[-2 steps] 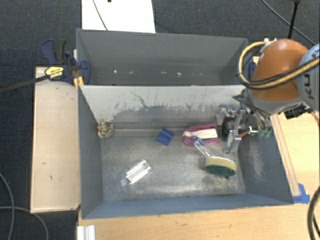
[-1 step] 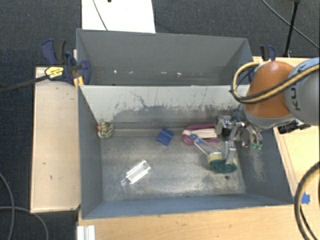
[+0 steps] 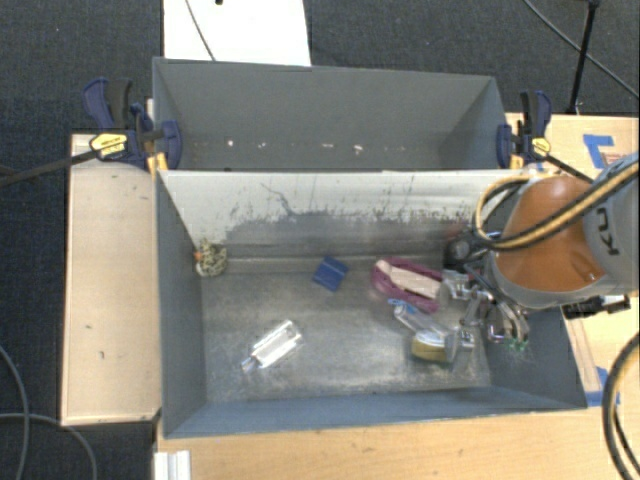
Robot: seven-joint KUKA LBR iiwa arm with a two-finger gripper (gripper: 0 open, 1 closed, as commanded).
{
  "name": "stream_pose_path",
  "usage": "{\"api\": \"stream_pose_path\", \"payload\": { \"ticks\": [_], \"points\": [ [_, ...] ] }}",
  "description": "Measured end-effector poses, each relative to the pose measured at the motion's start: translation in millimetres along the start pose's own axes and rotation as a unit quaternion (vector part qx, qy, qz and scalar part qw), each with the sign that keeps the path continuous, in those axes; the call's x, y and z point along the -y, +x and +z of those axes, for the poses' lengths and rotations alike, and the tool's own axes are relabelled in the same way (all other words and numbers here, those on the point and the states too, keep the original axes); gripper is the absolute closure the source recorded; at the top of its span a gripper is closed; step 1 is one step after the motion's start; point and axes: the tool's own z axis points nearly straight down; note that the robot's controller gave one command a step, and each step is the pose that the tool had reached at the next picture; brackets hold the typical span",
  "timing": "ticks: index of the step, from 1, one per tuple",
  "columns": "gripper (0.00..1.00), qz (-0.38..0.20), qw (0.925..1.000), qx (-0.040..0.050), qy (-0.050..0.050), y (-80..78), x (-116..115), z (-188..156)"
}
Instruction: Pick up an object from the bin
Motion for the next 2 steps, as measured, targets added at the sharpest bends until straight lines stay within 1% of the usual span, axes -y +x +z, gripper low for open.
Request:
{"api": "stream_pose_path", "payload": {
  "ticks": [1,2],
  "points": [
    [0.00,-0.142,0.9898,0.0017,0.002,40.1,-43.9,1.3],
    [0.00,-0.243,0.9700,-0.0043,0.002,18.3,-49.3,3.5]
  ]
}}
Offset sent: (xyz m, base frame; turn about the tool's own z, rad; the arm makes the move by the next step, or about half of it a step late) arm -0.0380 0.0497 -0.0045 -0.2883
